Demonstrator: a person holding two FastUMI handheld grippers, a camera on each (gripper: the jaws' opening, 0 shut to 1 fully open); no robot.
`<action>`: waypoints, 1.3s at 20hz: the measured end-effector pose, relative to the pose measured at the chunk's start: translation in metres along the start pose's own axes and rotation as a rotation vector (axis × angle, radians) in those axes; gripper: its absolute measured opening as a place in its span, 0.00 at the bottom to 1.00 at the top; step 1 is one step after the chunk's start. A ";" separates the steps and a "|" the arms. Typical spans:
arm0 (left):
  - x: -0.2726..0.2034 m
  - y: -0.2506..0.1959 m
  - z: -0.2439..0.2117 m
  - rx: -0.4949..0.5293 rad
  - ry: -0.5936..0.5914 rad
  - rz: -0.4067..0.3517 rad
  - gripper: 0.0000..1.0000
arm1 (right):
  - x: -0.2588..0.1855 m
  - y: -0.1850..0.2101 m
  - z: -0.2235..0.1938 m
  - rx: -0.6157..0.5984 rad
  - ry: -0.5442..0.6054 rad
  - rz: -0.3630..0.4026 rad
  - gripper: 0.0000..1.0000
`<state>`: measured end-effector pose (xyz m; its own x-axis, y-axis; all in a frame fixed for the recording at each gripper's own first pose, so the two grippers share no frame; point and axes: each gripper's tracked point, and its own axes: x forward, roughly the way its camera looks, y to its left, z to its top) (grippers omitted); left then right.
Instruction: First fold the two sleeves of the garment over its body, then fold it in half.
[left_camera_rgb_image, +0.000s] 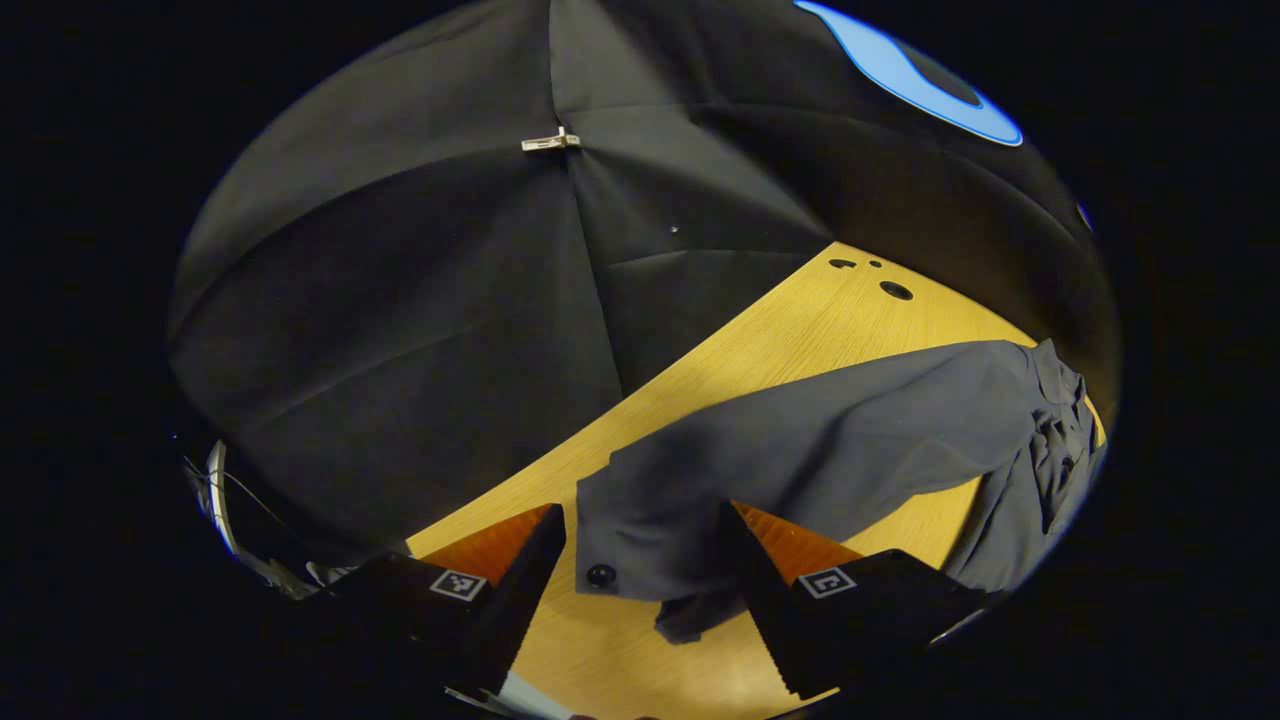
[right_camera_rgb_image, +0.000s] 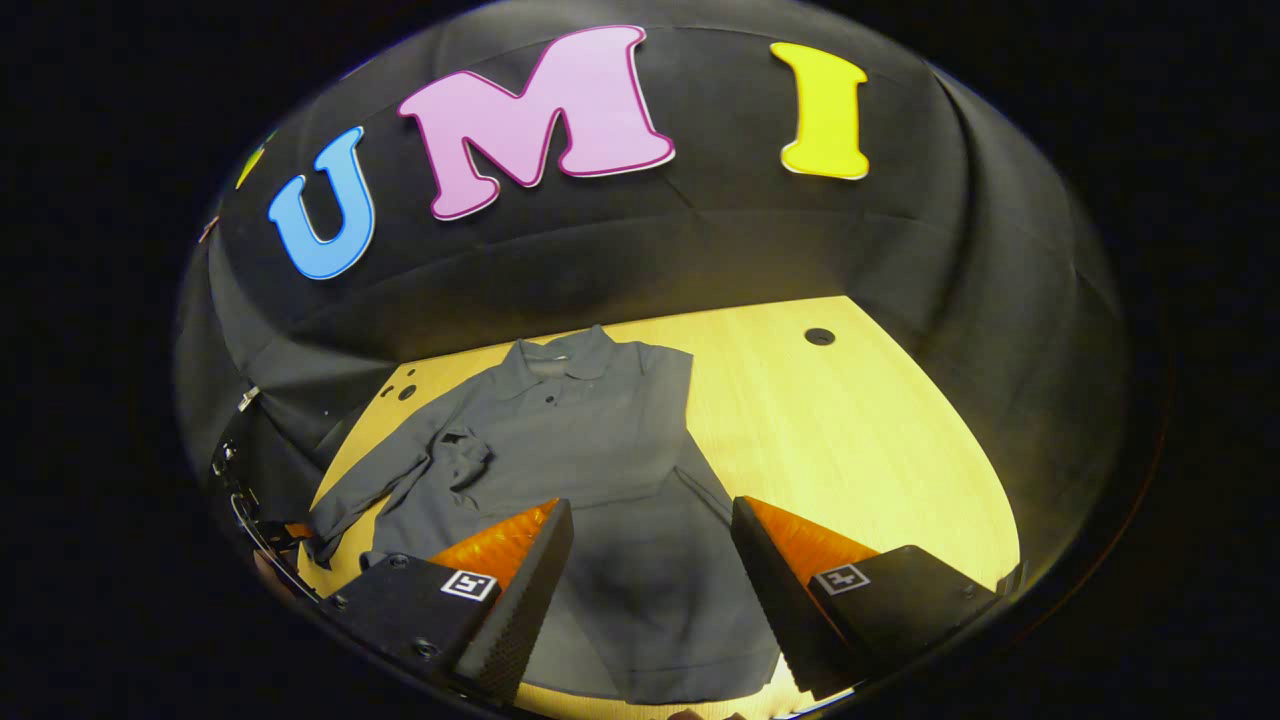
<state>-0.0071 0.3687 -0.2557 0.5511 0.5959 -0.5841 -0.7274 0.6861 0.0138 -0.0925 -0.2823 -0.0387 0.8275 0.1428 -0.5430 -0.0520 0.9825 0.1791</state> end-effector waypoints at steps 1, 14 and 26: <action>0.007 -0.004 0.001 0.008 0.007 -0.017 0.97 | -0.004 -0.002 -0.001 0.009 -0.003 -0.017 0.99; 0.030 -0.045 -0.007 0.110 0.053 -0.178 0.56 | -0.041 0.025 -0.039 0.021 0.021 -0.039 0.99; -0.001 -0.075 0.037 0.175 -0.010 -0.247 0.05 | -0.048 -0.013 -0.043 0.066 0.015 -0.106 0.99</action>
<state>0.0623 0.3325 -0.2262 0.7073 0.4055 -0.5791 -0.4896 0.8718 0.0125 -0.1554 -0.2961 -0.0506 0.8178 0.0407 -0.5741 0.0726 0.9822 0.1730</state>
